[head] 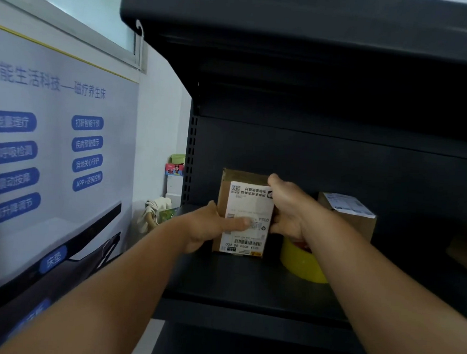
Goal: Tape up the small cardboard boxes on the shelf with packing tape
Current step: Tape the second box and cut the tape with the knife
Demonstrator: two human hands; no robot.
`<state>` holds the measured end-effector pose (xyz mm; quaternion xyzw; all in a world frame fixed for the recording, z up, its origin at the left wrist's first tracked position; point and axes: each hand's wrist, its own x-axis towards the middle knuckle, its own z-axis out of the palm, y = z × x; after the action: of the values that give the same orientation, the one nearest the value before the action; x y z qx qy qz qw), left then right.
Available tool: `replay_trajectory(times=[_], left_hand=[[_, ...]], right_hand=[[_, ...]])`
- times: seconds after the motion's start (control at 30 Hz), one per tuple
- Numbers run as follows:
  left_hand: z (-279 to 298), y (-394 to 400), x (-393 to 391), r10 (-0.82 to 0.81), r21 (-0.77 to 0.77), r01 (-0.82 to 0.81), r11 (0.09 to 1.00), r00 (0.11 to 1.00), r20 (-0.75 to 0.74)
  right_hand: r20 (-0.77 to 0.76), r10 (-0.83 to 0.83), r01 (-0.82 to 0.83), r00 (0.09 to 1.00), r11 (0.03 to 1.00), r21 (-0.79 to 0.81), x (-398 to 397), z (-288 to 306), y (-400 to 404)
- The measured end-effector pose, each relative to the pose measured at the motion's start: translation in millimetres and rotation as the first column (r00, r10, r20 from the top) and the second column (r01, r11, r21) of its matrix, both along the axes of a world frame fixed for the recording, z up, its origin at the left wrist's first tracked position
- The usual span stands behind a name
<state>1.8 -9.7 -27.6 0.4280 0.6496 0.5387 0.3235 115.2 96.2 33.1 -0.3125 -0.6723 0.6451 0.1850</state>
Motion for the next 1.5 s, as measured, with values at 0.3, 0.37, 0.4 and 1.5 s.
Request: replay_trajectory(times=[0.3, 0.37, 0.4, 1.5], left_hand=[[38, -3, -12, 0.321, 0.215, -0.286, 0.934, 0.936, -0.145], [45, -1, -18, 0.451, 0.235, -0.405, 0.884, 0.872, -0.19], [48, -1, -21, 0.525, 0.249, -0.476, 0.844, 0.829, -0.194], [40, 52, 16, 0.408, 0.35, -0.253, 0.902, 0.768, -0.494]], right_hand=[[0.005, -0.021, 0.02, 1.0, 0.981, 0.192, 3, 13, 15], [0.054, -0.064, 0.046, 0.996, 0.959, 0.281, 1, 13, 20], [0.09, -0.088, 0.054, 0.992, 0.944, 0.327, 0, 12, 22], [0.634, -0.358, -0.281, 0.685, 0.673, 0.684, 42, -18, 2]])
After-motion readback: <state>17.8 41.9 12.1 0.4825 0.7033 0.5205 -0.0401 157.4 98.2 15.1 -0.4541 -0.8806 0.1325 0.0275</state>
